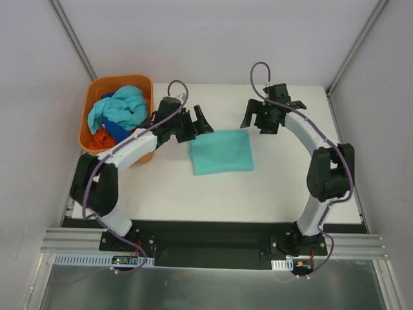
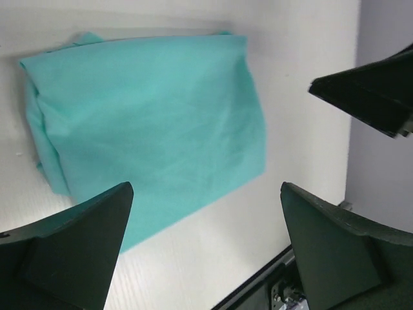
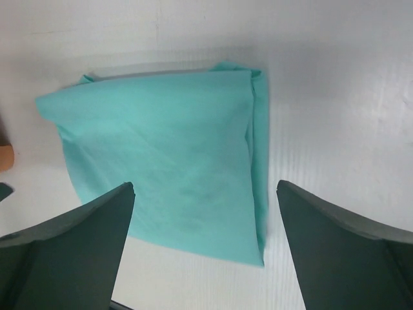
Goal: Fold and stack the t-shirts
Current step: Smooth out wrinkles on the folded tshirt, then put the neatly folded tshirt into the corner of the board with the right arm
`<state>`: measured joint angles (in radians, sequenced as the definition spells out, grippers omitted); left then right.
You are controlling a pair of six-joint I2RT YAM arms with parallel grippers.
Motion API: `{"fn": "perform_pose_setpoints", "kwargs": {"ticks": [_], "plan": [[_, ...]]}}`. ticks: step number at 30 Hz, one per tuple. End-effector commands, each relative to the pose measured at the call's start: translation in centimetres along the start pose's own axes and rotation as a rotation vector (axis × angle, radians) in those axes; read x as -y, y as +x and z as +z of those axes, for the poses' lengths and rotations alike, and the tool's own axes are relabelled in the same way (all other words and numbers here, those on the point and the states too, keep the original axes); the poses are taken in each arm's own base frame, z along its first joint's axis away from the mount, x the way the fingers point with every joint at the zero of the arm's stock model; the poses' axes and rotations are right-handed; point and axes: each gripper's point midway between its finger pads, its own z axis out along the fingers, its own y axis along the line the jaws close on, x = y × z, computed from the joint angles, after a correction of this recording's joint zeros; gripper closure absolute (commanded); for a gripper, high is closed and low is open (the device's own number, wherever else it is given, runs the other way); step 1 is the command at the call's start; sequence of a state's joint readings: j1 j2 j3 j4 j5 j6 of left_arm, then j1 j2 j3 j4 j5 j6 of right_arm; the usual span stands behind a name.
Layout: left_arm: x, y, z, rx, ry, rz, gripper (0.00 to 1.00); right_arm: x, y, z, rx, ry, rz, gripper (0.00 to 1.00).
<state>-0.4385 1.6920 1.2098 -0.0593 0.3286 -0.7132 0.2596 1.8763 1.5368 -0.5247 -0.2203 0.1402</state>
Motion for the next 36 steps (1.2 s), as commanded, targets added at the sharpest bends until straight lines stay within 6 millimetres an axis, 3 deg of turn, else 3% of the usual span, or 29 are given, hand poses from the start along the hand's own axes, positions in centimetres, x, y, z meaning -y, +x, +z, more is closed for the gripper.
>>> {"fn": "perform_pose_setpoints", "kwargs": {"ticks": [1,4,10,13,16,22,25,26,28,30,32,33,36], "plan": [[2.1,0.6,-5.6,0.112,0.043,0.085,0.01,2.7,2.1,-2.5,0.030,0.110,-0.053,0.03],[0.7,2.5,-8.2,0.146,0.030,0.073,0.01,3.5,4.6,-1.1,-0.044,0.100,-0.038,0.01],[-3.4,6.0,-11.8,0.226,-0.029,0.024,0.01,3.9,5.4,1.5,-0.098,0.094,-0.018,0.20],[-5.0,7.5,-12.4,0.233,-0.054,-0.005,0.01,3.8,5.8,3.0,-0.143,0.076,-0.013,0.33],[-6.3,8.6,-12.4,0.220,-0.082,-0.024,0.01,3.4,6.5,3.9,-0.173,0.050,-0.002,0.40],[-7.3,9.5,-11.8,0.182,-0.120,-0.040,0.01,2.6,8.3,5.9,-0.227,0.031,0.007,0.55],[-7.8,9.7,-11.5,0.166,-0.138,-0.045,0.01,2.1,9.1,7.0,-0.252,0.027,0.004,0.73],[-7.9,9.8,-11.4,0.163,-0.141,-0.044,0.01,1.7,9.0,7.2,-0.249,0.028,-0.003,0.86],[-8.2,9.8,-11.3,0.165,-0.156,-0.045,0.01,2.0,8.8,7.6,-0.252,0.047,-0.004,0.99],[-8.4,9.8,-11.4,0.166,-0.166,-0.041,0.01,2.1,7.3,7.2,-0.222,0.076,-0.029,0.99],[-8.5,9.5,-11.6,0.181,-0.178,-0.036,0.01,3.8,5.8,6.3,-0.198,0.172,-0.085,1.00],[-8.6,9.4,-11.7,0.187,-0.185,-0.033,0.01,3.7,3.7,5.6,-0.153,0.195,-0.109,0.99],[-9.0,8.8,-12.1,0.215,-0.212,-0.018,0.01,6.5,0.7,3.7,-0.102,0.315,-0.162,1.00]]}}
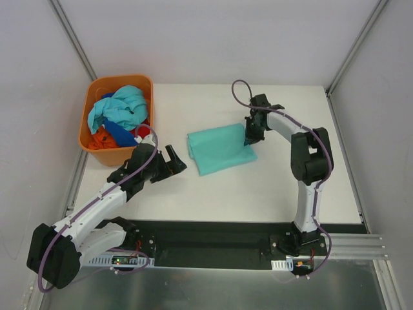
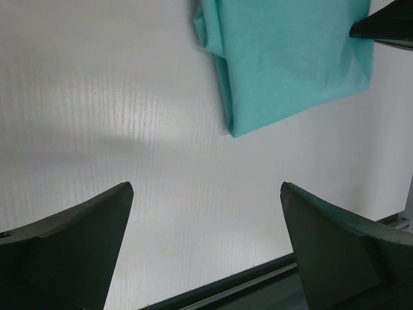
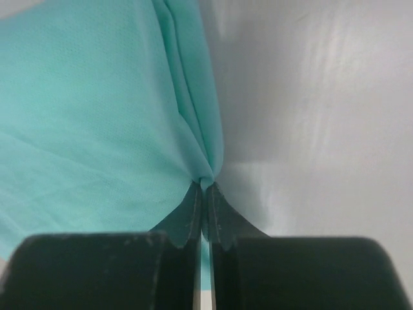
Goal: Fold and stack the t-shirts
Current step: Put the neatly folded tshirt into the corner of the board with the right arm
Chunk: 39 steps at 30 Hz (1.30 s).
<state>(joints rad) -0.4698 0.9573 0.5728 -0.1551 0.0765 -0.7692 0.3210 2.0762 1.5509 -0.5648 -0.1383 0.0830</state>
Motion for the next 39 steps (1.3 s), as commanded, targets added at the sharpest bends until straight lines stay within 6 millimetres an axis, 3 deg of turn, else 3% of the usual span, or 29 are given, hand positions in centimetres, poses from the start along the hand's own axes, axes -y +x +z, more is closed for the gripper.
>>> {"fn": "perform_pose_setpoints", "kwargs": {"ticks": [1,5,8,9,11,13,14,15,17,21,27,35,39], "plan": [[-0.9,-1.8,-0.5,0.080,-0.063,0.022,0.01,5.3,-5.4,-4.2,0.125,0.227,-0.075,0.99],[-1.4,-3.2,-0.8,0.131,-0.107,0.051,0.01,10.5,-9.4,-6.7,0.198,0.342,-0.049,0.99],[-0.9,-3.9,-0.8,0.130,-0.093,0.068,0.01,14.0,-12.0,-7.5,0.234,0.396,-0.039,0.99],[-0.7,-4.5,-0.8,0.140,-0.096,0.072,0.01,15.2,-12.2,-6.6,0.215,0.414,-0.052,0.99],[-0.9,-5.1,-0.8,0.154,-0.114,0.090,0.01,17.3,-14.2,-7.2,0.245,0.439,-0.047,0.99],[-1.3,-5.8,-0.6,0.171,-0.141,0.088,0.01,20.1,-14.5,-6.3,0.216,0.484,-0.043,0.99],[-1.4,-6.0,-0.5,0.172,-0.149,0.087,0.01,20.2,-15.7,-6.7,0.242,0.493,-0.051,0.99],[-1.7,-6.2,-0.2,0.165,-0.162,0.082,0.01,22.5,-16.2,-6.8,0.243,0.524,-0.031,0.99],[-1.9,-6.4,0.1,0.158,-0.172,0.071,0.01,25.1,-16.4,-6.4,0.237,0.558,-0.012,0.99],[-2.0,-6.5,1.0,0.120,-0.176,0.059,0.01,26.9,-18.3,-7.1,0.307,0.483,0.086,0.99],[-2.1,-6.9,1.4,0.109,-0.190,0.046,0.01,29.9,-20.3,-9.2,0.401,0.605,0.045,1.00],[-1.5,-8.1,0.9,0.138,-0.192,0.046,0.01,31.6,-21.2,-9.4,0.439,0.632,0.058,0.98],[-1.2,-8.5,0.2,0.161,-0.181,0.041,0.01,32.2,-20.4,-9.7,0.427,0.637,0.093,0.96]]}}
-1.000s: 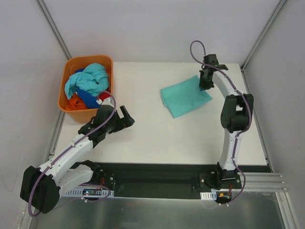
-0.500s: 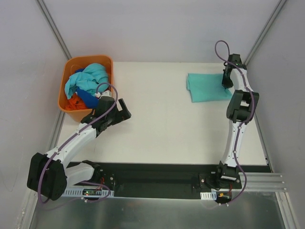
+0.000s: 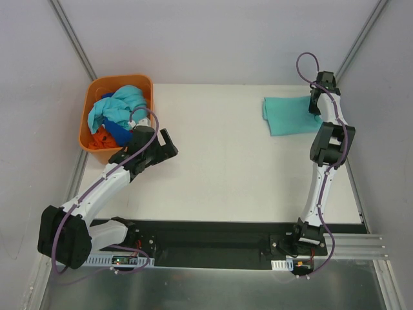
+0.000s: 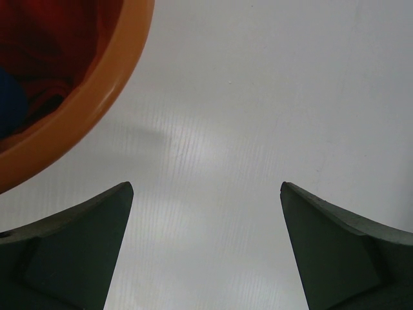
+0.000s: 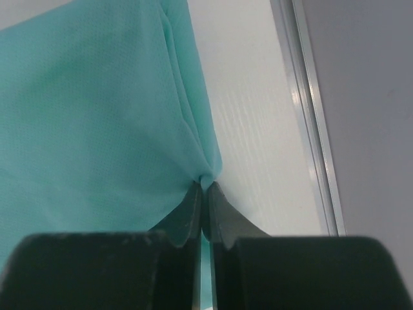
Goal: Fold and stack the t-shirts
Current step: Put the neatly folded tshirt into the corner of the board with the right arm
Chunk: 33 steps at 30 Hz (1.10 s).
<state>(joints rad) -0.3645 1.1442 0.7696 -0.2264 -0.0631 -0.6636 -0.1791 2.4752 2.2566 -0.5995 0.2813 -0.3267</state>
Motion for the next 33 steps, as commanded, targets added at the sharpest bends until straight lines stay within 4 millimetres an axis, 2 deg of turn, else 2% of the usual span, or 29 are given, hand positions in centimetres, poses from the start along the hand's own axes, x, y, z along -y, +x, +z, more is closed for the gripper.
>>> {"fn": "perform_pose_setpoints", "kwargs": {"ticks": [1,2,5,6,7,8,9,10,11,12,13,14,15,16,17,18,19,20,22,23,24,25,26,29,30,32,33], "plan": [[0.9,-2.3,-1.5,0.071,0.028,-0.004,0.01,2.3,-2.8,-1.9,0.082,0.044,0.048,0.94],[0.8,-2.3,-1.7,0.072,0.027,-0.004,0.01,2.5,-2.7,-2.1,0.084,0.051,0.054,0.94],[1.0,-2.7,-2.6,0.094,0.043,0.009,0.01,3.0,-3.0,-3.2,0.089,0.056,0.073,0.78],[0.9,-2.7,-2.8,0.099,0.039,0.010,0.01,2.9,-3.0,-3.6,0.088,0.046,0.083,0.59],[1.0,-3.3,-3.4,0.126,0.044,0.011,0.01,2.8,-3.1,-4.2,0.088,0.039,0.091,0.47],[0.8,-3.6,-3.7,0.145,0.037,0.013,0.01,2.9,-3.6,-5.6,0.094,0.026,0.115,0.42],[0.9,-3.8,-4.1,0.154,0.041,0.014,0.01,2.6,-3.7,-6.2,0.098,0.001,0.125,0.39],[1.2,-4.1,-4.8,0.173,0.058,0.015,0.01,2.6,-4.0,-7.1,0.107,-0.010,0.141,0.32],[1.4,-4.2,-5.2,0.180,0.075,0.018,0.01,2.9,-4.9,-9.5,0.137,-0.026,0.165,0.23],[1.6,-4.3,-5.6,0.182,0.086,0.022,0.01,2.4,-5.3,-10.8,0.151,-0.060,0.173,0.03],[1.6,-4.3,-6.4,0.189,0.095,0.022,0.01,2.3,-5.0,-11.9,0.150,-0.065,0.178,0.03],[1.6,-4.3,-6.9,0.191,0.102,0.021,0.01,2.8,-5.8,-15.3,0.192,-0.073,0.189,0.03],[1.6,-4.1,-7.2,0.192,0.106,0.022,0.01,2.5,-6.1,-17.2,0.215,-0.081,0.201,0.03],[1.3,-3.9,-7.8,0.194,0.106,0.017,0.01,1.9,-4.0,-17.5,0.174,-0.086,0.203,0.03],[0.9,-3.5,-7.8,0.188,0.100,0.011,0.01,2.6,-4.8,-21.8,0.253,-0.109,0.250,0.03],[0.6,-3.1,-7.8,0.181,0.092,-0.002,0.01,1.3,-3.7,-23.1,0.249,-0.176,0.301,0.03],[-0.1,-2.3,-7.7,0.163,0.071,-0.016,0.01,0.2,0.1,-22.3,0.177,-0.206,0.319,0.03],[-0.4,-1.9,-7.7,0.150,0.060,-0.030,0.01,0.0,-0.2,-26.2,0.277,-0.287,0.364,0.03],[-0.6,-0.7,-7.5,0.113,0.069,-0.046,0.01,-1.3,2.4,-28.1,0.303,-0.349,0.397,0.03],[-0.7,-0.2,-7.5,0.093,0.072,-0.047,0.01,-1.4,5.5,-28.9,0.311,-0.353,0.393,0.03],[-0.7,0.2,-7.4,0.078,0.076,-0.051,0.01,-2.4,6.9,-29.6,0.312,-0.365,0.367,0.03],[-0.9,0.8,-7.3,0.060,0.073,-0.051,0.01,-2.2,8.2,-31.0,0.339,-0.371,0.353,0.03],[-1.3,1.1,-7.1,0.049,0.060,-0.054,0.01,-2.6,11.1,-30.0,0.280,-0.349,0.334,0.03],[-2.3,2.1,-6.5,0.028,0.018,-0.073,0.01,-3.1,14.8,-30.7,0.254,-0.365,0.325,0.03],[-2.6,2.4,-6.3,0.021,0.005,-0.082,0.01,-3.7,17.2,-29.8,0.207,-0.365,0.314,0.03],[-3.4,3.0,-5.8,0.008,-0.024,-0.085,0.01,-4.1,18.8,-30.3,0.226,-0.405,0.327,0.03],[-3.7,3.3,-5.7,0.001,-0.037,-0.088,0.01,-4.8,20.9,-29.6,0.194,-0.416,0.317,0.03]]}}
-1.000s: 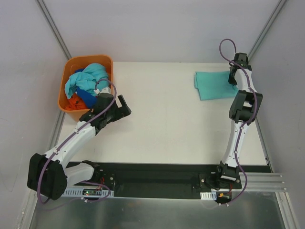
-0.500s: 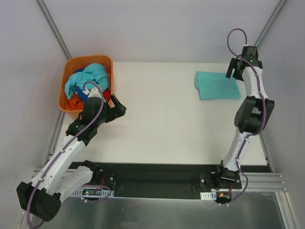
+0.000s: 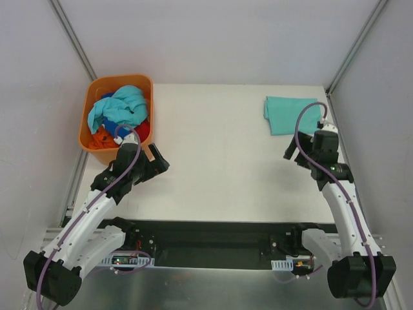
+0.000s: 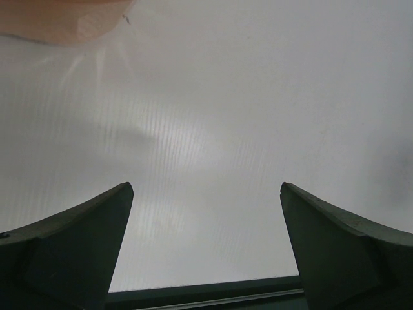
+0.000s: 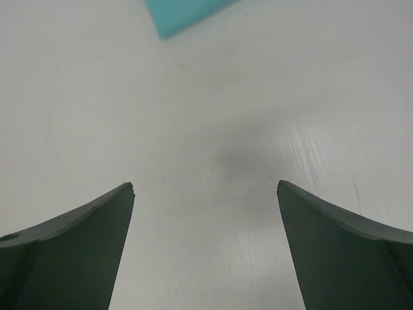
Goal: Fold and stack the t-shirts
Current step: Put the neatly folded tshirt into the corner of the board with the right arm
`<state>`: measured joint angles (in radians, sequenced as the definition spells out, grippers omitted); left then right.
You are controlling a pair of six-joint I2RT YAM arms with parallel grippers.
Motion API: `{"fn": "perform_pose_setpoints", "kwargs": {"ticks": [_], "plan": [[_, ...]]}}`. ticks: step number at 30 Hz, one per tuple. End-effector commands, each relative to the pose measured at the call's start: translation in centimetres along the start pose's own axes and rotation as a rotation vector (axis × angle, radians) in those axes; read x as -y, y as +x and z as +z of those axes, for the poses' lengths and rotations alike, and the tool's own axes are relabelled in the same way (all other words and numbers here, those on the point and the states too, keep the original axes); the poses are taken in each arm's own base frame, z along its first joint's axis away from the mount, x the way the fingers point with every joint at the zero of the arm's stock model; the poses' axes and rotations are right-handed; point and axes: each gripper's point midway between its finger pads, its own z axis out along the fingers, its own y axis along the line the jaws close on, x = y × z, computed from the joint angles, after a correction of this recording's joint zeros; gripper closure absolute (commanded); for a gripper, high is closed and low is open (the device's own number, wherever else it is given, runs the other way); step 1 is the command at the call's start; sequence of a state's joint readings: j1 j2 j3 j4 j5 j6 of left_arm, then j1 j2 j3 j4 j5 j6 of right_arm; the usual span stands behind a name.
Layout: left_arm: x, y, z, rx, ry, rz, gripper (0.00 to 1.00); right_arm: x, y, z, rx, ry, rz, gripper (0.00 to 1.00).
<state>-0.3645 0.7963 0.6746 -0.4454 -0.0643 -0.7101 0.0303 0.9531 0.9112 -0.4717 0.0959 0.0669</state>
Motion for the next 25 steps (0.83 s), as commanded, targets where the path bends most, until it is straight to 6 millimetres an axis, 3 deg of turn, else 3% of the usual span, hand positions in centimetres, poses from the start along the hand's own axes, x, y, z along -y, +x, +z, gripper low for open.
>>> {"fn": "perform_pose_setpoints", "kwargs": {"ticks": [1,3,10,20,25], "plan": [[-1.8,1.3,0.6,-0.030,-0.068,-0.041,0.00,-0.2,5.4,-0.4,-0.038,-0.060,0.042,0.03],[-2.2,1.5,0.6,-0.027,-0.078,-0.050,0.01,-0.3,7.8,-0.3,-0.056,-0.094,0.050,0.03],[-3.1,1.7,0.3,0.009,-0.088,-0.056,0.01,0.3,7.3,-1.7,0.063,-0.099,0.078,0.03],[-2.8,1.3,-0.3,0.030,-0.067,-0.073,0.01,0.2,9.0,-0.2,0.010,-0.106,0.076,0.03],[-2.3,1.1,-0.5,0.018,-0.057,-0.070,0.01,-0.3,8.7,-0.3,0.035,-0.138,0.083,0.03]]}}
